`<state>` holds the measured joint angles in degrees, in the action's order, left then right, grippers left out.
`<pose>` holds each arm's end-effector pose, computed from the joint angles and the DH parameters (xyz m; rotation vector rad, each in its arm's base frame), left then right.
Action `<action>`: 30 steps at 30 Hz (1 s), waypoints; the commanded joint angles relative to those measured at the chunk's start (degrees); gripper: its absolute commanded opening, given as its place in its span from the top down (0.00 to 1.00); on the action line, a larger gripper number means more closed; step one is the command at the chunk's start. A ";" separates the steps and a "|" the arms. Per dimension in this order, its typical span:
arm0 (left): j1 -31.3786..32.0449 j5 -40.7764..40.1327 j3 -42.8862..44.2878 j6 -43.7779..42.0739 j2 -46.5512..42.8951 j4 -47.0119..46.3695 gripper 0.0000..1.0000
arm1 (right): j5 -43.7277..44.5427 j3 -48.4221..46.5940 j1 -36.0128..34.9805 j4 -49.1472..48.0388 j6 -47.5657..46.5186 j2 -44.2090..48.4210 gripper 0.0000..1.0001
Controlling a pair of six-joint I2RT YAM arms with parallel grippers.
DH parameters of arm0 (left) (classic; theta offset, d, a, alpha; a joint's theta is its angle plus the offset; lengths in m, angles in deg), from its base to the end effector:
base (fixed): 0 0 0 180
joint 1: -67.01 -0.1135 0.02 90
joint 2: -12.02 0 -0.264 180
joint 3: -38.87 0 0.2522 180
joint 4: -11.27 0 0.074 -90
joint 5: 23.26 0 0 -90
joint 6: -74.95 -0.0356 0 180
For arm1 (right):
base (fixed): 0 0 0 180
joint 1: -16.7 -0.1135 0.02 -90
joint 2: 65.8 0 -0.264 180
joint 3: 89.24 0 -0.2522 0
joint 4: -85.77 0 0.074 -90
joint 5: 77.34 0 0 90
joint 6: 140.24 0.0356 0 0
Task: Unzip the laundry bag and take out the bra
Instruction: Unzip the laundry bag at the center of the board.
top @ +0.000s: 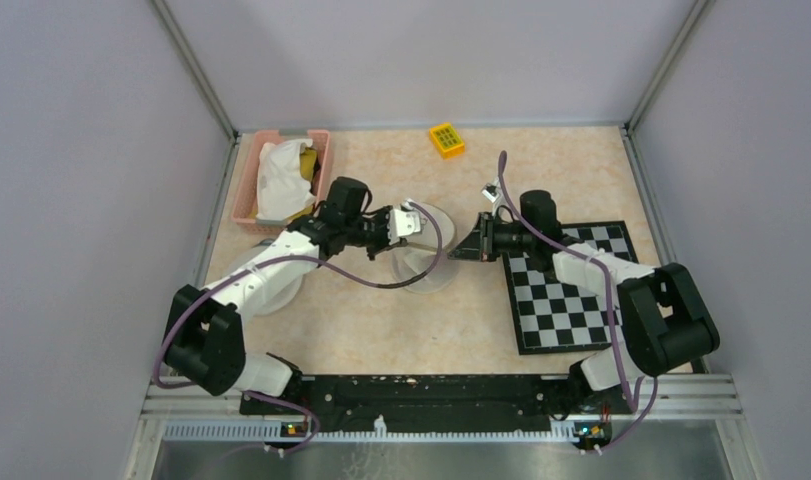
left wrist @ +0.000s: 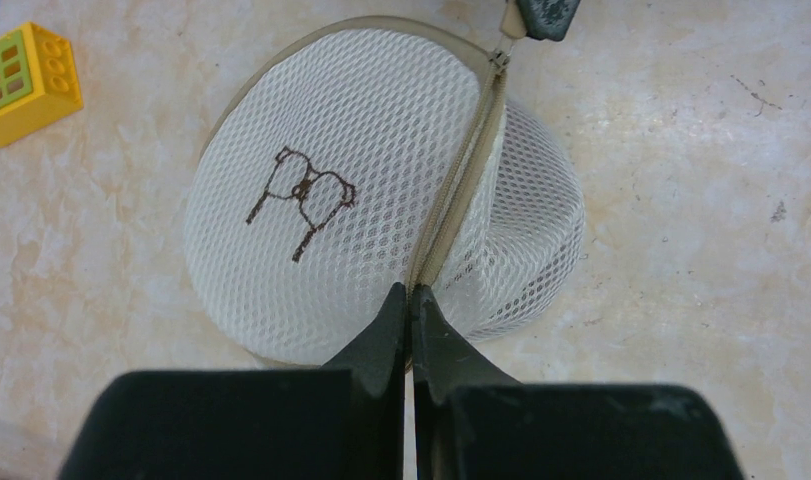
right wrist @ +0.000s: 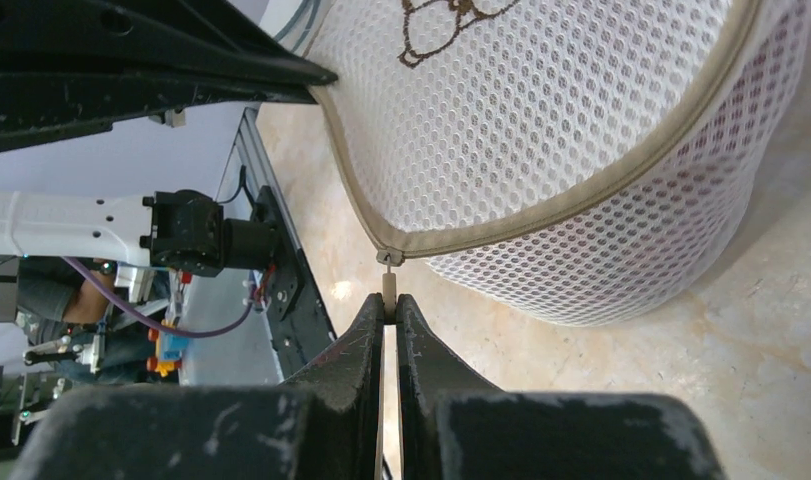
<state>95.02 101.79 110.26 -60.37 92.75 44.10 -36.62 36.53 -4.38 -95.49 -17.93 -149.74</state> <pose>0.2577 -0.1602 0.2639 1.5476 1.5674 -0.5354 0.2671 0.1319 0.2047 -0.3691 2.1678 1.4368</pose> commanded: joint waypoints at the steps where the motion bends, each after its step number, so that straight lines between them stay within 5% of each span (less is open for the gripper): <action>1: -2.63 -2.37 1.65 0.59 0.76 -2.36 1.00 | -3.98 -0.59 0.86 -0.61 -0.92 2.79 1.00; 11: -2.86 -0.22 4.41 1.24 1.40 -0.53 0.97 | -5.52 -0.05 0.91 -0.03 -1.31 3.63 1.00; 14: -1.60 5.96 5.47 0.06 0.13 2.18 0.82 | -5.84 -0.29 0.70 -1.26 -0.22 3.41 1.00; 17: 2.33 4.58 4.95 -1.54 -1.77 2.67 0.60 | -6.31 -0.40 0.21 -2.67 0.86 3.04 1.00; 20: 4.75 5.80 5.33 -1.73 -1.74 3.56 0.49 | -6.40 -0.49 -0.58 -3.65 1.62 2.92 1.00; 26: 7.57 4.35 6.88 -1.07 1.37 3.01 0.48 | -6.40 -0.83 -1.41 -3.87 1.88 3.20 1.00; 30: 8.08 2.23 6.92 -0.47 2.73 1.72 0.57 | -6.27 -0.93 -1.51 -3.96 1.94 3.34 1.00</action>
<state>102.54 105.70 115.35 -61.25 94.19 47.57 -41.73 36.53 -5.32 -96.78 -16.13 -148.34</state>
